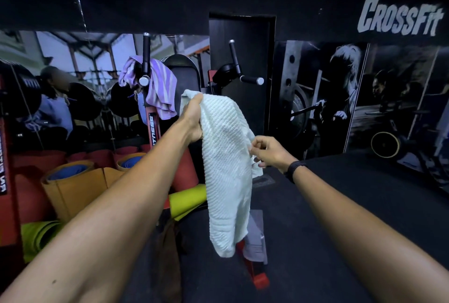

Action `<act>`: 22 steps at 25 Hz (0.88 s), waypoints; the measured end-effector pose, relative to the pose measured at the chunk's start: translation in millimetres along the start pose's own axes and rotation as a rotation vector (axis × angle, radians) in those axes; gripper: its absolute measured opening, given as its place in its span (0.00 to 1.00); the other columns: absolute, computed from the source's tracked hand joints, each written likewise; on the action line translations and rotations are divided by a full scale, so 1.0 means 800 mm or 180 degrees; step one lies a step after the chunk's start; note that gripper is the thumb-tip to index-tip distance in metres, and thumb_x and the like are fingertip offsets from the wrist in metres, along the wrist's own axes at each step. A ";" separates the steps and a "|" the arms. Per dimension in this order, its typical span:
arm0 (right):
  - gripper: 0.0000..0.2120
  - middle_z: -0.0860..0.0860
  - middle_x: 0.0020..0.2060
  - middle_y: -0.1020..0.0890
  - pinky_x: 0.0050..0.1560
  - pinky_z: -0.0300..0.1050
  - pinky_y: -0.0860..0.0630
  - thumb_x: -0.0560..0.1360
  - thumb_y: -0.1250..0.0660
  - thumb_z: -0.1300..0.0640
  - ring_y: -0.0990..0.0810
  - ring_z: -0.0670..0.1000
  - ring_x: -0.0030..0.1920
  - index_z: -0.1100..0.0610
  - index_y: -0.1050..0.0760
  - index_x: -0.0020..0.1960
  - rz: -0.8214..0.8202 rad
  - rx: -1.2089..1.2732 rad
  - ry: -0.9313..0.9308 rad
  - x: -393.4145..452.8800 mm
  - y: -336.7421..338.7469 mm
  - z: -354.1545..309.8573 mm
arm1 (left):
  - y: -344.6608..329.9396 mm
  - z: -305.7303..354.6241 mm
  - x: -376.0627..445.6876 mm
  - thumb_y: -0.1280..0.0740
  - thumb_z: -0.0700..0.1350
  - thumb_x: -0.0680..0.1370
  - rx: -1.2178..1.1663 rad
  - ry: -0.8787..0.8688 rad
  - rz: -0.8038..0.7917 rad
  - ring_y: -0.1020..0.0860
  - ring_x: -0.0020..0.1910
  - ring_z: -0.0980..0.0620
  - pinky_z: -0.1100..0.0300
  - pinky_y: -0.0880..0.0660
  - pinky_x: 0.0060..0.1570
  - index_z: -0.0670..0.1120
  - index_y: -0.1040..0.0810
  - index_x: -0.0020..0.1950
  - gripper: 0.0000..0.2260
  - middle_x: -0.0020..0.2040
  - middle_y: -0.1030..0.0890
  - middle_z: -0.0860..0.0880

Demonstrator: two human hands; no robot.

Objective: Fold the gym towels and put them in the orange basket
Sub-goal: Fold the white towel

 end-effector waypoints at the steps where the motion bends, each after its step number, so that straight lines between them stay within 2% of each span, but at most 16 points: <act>1: 0.08 0.52 0.35 0.25 0.34 0.48 0.23 0.76 0.37 0.59 0.24 0.51 0.36 0.54 0.27 0.37 0.0265 0.0051 -0.0032 0.003 0.006 -0.001 | 0.011 0.003 0.004 0.46 0.52 0.82 0.0416 -0.0126 0.0170 0.20 0.50 0.45 0.49 0.22 0.52 0.41 0.27 0.60 0.17 0.53 0.20 0.43; 3: 0.06 0.53 0.36 0.25 0.39 0.55 0.24 0.75 0.41 0.57 0.25 0.55 0.39 0.56 0.29 0.40 0.0956 -0.0265 -0.0017 0.004 0.027 -0.009 | 0.040 0.012 0.011 0.45 0.51 0.82 0.1425 -0.0412 0.0594 0.23 0.57 0.43 0.50 0.26 0.59 0.41 0.30 0.65 0.18 0.60 0.22 0.42; 5: 0.08 0.55 0.41 0.23 0.41 0.52 0.31 0.77 0.45 0.54 0.24 0.60 0.43 0.57 0.30 0.46 0.1503 -0.1329 -0.0167 -0.005 0.050 -0.019 | 0.071 0.016 0.017 0.44 0.51 0.81 0.2207 -0.0481 0.0966 0.26 0.63 0.43 0.52 0.29 0.63 0.39 0.32 0.68 0.21 0.64 0.26 0.41; 7: 0.11 0.59 0.47 0.21 0.43 0.50 0.34 0.80 0.46 0.52 0.22 0.63 0.50 0.59 0.31 0.53 0.1695 -0.2058 -0.0181 -0.007 0.063 -0.025 | 0.098 0.013 0.027 0.45 0.54 0.81 0.2643 -0.0358 0.1129 0.28 0.65 0.40 0.47 0.31 0.66 0.38 0.32 0.68 0.24 0.67 0.27 0.38; 10: 0.10 0.59 0.47 0.22 0.44 0.49 0.34 0.80 0.45 0.53 0.23 0.62 0.50 0.59 0.34 0.56 0.1707 -0.1664 -0.0176 -0.004 0.064 -0.025 | 0.094 0.013 0.019 0.45 0.52 0.82 0.2627 -0.0296 0.1120 0.30 0.67 0.38 0.45 0.32 0.67 0.37 0.34 0.70 0.23 0.68 0.29 0.37; 12: 0.08 0.55 0.45 0.25 0.44 0.52 0.28 0.81 0.47 0.53 0.25 0.59 0.46 0.57 0.34 0.53 0.1814 -0.0850 -0.0191 -0.001 0.062 -0.017 | 0.086 0.017 0.018 0.45 0.51 0.82 0.2471 -0.0356 0.1099 0.30 0.67 0.40 0.46 0.33 0.68 0.37 0.34 0.70 0.23 0.68 0.29 0.40; 14: 0.08 0.53 0.44 0.25 0.47 0.53 0.26 0.82 0.47 0.53 0.25 0.57 0.46 0.56 0.34 0.49 0.2021 -0.0142 -0.0207 -0.003 0.065 -0.015 | 0.080 0.019 0.019 0.44 0.52 0.81 0.2289 -0.0342 0.0998 0.28 0.65 0.41 0.47 0.31 0.66 0.37 0.32 0.69 0.23 0.68 0.28 0.41; 16: 0.07 0.52 0.46 0.25 0.48 0.46 0.33 0.82 0.47 0.54 0.27 0.54 0.49 0.56 0.34 0.49 0.2123 0.0105 -0.0235 -0.005 0.073 -0.017 | 0.076 0.021 0.019 0.42 0.53 0.80 0.2013 -0.0297 0.0893 0.25 0.62 0.43 0.52 0.26 0.60 0.37 0.32 0.68 0.24 0.66 0.27 0.43; 18: 0.07 0.52 0.47 0.26 0.48 0.44 0.37 0.82 0.46 0.54 0.29 0.52 0.50 0.57 0.33 0.49 0.2150 0.0100 -0.0154 -0.004 0.085 -0.016 | 0.074 0.022 0.016 0.35 0.52 0.77 0.1464 -0.0238 0.0716 0.21 0.51 0.47 0.56 0.23 0.46 0.37 0.30 0.64 0.22 0.58 0.22 0.43; 19: 0.08 0.52 0.45 0.26 0.48 0.44 0.36 0.82 0.45 0.53 0.29 0.52 0.49 0.57 0.33 0.49 0.2146 0.0103 -0.0078 -0.002 0.091 -0.013 | 0.071 0.022 0.011 0.29 0.49 0.73 0.1128 -0.0147 0.0529 0.20 0.44 0.49 0.58 0.23 0.41 0.37 0.30 0.63 0.24 0.52 0.21 0.43; 20: 0.08 0.50 0.43 0.26 0.49 0.45 0.35 0.81 0.45 0.53 0.29 0.52 0.48 0.57 0.33 0.48 0.2125 0.0119 -0.0022 0.000 0.095 -0.009 | 0.070 0.025 0.008 0.25 0.46 0.66 0.0910 -0.0064 0.0302 0.20 0.41 0.51 0.59 0.22 0.39 0.37 0.32 0.67 0.33 0.51 0.22 0.43; 21: 0.09 0.48 0.39 0.28 0.49 0.46 0.34 0.81 0.43 0.52 0.28 0.51 0.46 0.56 0.34 0.46 0.2124 0.0181 0.0013 0.002 0.100 -0.005 | 0.073 0.026 0.011 0.23 0.44 0.60 0.0938 -0.0014 0.0121 0.20 0.44 0.51 0.59 0.22 0.39 0.37 0.40 0.73 0.45 0.55 0.24 0.43; 22: 0.10 0.46 0.37 0.29 0.49 0.46 0.34 0.80 0.42 0.51 0.29 0.50 0.42 0.55 0.34 0.43 0.2090 0.0219 0.0003 0.007 0.105 0.002 | 0.076 0.029 0.008 0.23 0.41 0.58 0.1150 -0.0007 0.0004 0.22 0.52 0.50 0.58 0.21 0.46 0.39 0.48 0.76 0.53 0.62 0.29 0.42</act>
Point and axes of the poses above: each hand's wrist, its own x-axis towards the middle knuckle, its own y-axis out of the back of the hand, z = x × y, the point moved 4 cm from there along x, towards the middle knuckle
